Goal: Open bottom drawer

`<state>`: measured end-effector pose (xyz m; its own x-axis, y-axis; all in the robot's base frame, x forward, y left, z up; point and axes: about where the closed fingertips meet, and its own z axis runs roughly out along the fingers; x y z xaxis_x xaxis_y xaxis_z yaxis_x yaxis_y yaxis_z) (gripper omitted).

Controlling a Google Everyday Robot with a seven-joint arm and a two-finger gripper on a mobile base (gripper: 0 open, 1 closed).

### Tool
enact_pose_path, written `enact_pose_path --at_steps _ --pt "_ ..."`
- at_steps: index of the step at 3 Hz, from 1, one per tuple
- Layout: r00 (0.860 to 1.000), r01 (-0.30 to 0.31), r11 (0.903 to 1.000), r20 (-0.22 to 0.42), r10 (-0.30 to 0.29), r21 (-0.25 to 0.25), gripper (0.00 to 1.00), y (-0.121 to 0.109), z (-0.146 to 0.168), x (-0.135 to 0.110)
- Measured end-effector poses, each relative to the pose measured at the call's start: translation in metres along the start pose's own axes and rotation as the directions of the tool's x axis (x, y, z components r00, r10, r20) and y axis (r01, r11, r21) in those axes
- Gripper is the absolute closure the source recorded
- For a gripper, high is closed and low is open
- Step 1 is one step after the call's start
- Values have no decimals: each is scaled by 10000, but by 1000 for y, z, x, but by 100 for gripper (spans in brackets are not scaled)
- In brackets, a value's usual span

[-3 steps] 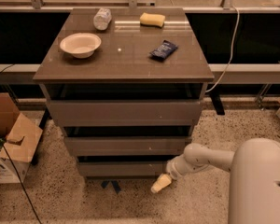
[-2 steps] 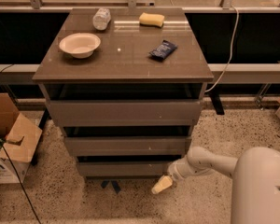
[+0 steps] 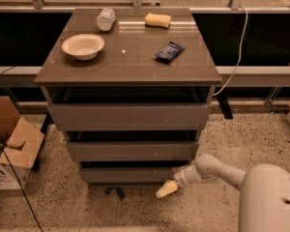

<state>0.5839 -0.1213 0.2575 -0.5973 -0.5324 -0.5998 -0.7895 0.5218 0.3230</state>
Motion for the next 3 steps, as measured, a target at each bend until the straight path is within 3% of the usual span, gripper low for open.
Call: enact_pose_path --at_steps 3 --pt "9967 -3 10000 815 10 -78 0 -27 19 -16"
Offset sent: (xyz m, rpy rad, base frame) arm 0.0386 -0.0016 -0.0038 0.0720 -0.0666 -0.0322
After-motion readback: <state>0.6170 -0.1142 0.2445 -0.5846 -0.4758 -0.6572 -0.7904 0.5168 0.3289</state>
